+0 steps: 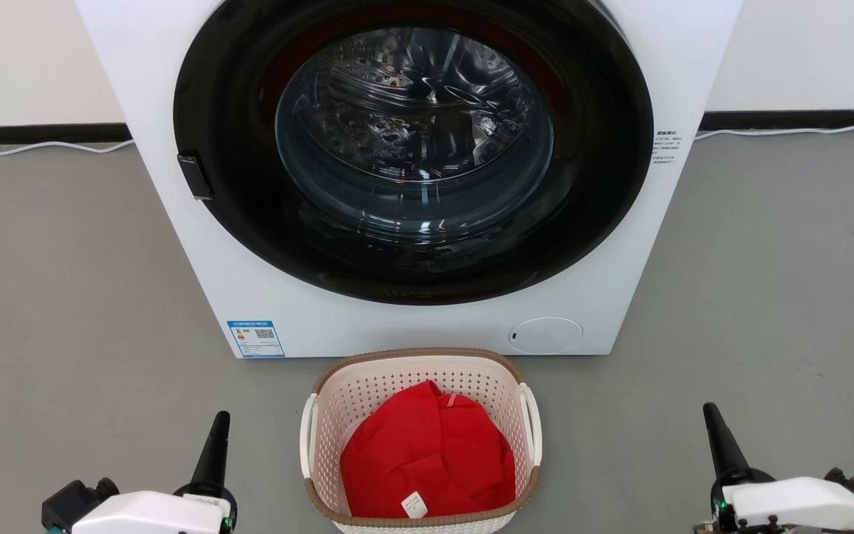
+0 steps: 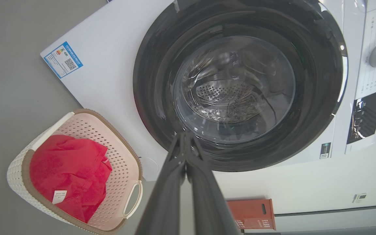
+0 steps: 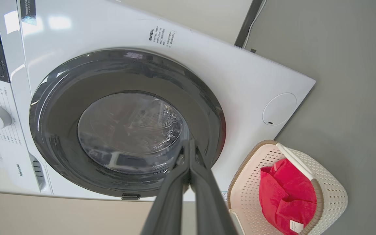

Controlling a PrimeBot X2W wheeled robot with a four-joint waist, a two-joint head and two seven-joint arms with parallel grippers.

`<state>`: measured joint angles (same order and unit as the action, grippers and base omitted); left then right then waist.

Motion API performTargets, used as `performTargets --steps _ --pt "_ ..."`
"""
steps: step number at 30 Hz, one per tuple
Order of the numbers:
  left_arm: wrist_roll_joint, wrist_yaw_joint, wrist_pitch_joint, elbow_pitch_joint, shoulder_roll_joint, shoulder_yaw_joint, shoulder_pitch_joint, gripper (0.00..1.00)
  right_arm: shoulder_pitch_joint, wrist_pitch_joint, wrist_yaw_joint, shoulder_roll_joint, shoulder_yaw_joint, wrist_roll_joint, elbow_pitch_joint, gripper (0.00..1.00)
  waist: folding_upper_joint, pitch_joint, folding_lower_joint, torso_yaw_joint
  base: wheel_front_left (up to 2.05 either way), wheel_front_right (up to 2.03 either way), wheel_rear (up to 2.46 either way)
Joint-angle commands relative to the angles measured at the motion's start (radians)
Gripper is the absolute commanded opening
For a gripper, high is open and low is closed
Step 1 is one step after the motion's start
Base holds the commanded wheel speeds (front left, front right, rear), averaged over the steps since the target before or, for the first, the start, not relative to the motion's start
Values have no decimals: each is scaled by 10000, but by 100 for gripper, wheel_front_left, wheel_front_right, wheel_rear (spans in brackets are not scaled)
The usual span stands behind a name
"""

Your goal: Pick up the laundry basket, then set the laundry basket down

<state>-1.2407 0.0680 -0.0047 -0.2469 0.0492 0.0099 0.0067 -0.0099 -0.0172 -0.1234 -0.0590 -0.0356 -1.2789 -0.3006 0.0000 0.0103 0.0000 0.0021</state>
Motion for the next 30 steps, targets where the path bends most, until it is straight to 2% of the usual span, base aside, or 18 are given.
performTargets --steps 1,30 --pt "-351 141 107 211 122 302 -586 0 -613 145 -55 -143 65 -329 344 0 0 -4 0 -1 0 0 0" --pt "-3495 581 949 41 139 809 -1080 0 -921 980 -71 -127 -436 -3237 553 0 0 -66 0 -19 0 0 0"
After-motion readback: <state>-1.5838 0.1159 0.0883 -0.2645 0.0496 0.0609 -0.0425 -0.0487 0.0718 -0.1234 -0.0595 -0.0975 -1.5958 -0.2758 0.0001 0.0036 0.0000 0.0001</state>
